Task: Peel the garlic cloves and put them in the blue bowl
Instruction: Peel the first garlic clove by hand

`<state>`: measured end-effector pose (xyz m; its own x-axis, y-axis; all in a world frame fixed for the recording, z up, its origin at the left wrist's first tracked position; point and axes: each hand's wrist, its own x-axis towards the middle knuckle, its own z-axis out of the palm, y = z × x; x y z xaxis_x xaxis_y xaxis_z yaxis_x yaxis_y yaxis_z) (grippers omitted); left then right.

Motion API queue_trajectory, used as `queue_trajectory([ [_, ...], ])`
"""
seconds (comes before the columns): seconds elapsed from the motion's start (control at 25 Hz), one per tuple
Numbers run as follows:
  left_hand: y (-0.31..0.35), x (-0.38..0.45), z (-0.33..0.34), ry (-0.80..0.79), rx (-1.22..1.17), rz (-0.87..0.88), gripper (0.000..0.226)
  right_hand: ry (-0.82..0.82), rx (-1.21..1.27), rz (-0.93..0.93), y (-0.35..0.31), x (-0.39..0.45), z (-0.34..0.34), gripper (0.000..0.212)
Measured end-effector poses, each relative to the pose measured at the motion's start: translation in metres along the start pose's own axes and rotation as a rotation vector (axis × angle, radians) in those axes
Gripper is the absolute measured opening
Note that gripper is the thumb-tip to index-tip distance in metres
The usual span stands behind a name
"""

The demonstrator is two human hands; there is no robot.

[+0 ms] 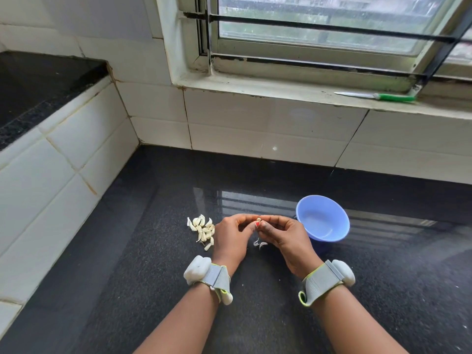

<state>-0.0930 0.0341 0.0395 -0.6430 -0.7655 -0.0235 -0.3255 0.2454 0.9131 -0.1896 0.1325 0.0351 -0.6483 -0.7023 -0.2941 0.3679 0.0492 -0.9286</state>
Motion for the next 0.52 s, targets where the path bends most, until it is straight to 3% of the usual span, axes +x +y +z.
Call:
queue_trajectory([
  [0.4, -0.0073, -0.0027, 0.0006, 0.041, 0.006, 0.032, 0.012, 0.060, -0.494, -0.191, 0.0039, 0.0016, -0.0006, 0.005],
  [0.52, -0.0054, -0.0031, -0.0011, 0.066, 0.017, 0.064, 0.012, 0.081, -0.521, -0.217, 0.0038, 0.0020, 0.0016, 0.004],
])
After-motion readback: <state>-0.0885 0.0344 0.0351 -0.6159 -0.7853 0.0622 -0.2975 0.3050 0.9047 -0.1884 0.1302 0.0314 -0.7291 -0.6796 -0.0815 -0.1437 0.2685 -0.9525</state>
